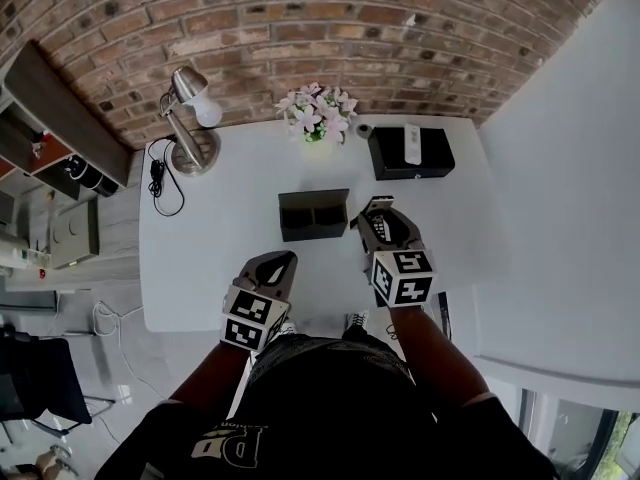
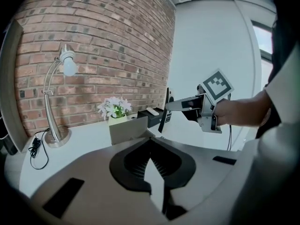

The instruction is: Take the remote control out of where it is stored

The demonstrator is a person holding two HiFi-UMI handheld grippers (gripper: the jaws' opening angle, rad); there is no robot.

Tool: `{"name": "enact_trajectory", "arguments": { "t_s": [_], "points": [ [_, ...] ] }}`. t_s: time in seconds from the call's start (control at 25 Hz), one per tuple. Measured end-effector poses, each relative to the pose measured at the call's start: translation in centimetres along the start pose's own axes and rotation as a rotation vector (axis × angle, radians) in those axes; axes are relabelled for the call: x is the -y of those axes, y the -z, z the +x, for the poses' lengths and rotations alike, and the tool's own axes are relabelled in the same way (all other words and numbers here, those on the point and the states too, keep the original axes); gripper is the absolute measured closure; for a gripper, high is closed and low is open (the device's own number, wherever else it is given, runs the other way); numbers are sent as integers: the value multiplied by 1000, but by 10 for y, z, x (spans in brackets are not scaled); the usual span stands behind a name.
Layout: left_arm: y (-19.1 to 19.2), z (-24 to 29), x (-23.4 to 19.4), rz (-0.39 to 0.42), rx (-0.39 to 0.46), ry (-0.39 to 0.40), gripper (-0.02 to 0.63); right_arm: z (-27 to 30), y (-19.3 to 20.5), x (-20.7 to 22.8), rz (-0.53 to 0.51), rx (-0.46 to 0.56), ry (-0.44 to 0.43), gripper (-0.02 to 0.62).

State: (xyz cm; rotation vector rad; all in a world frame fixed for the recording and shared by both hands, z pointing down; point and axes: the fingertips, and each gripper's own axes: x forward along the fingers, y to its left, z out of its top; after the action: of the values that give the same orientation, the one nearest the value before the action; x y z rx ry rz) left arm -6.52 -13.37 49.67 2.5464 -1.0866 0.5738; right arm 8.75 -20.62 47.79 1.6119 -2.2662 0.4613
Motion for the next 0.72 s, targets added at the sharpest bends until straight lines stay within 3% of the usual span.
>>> {"name": "enact_trajectory", "arguments": {
  "t_s": [0.48, 0.72],
  "points": [
    [-11, 43, 43, 20, -30, 28, 600, -23, 40, 81, 26, -93, 47, 405],
    [-7, 55, 58, 28, -60, 36, 600, -22, 90, 115, 60, -270, 34, 405]
  ]
}}
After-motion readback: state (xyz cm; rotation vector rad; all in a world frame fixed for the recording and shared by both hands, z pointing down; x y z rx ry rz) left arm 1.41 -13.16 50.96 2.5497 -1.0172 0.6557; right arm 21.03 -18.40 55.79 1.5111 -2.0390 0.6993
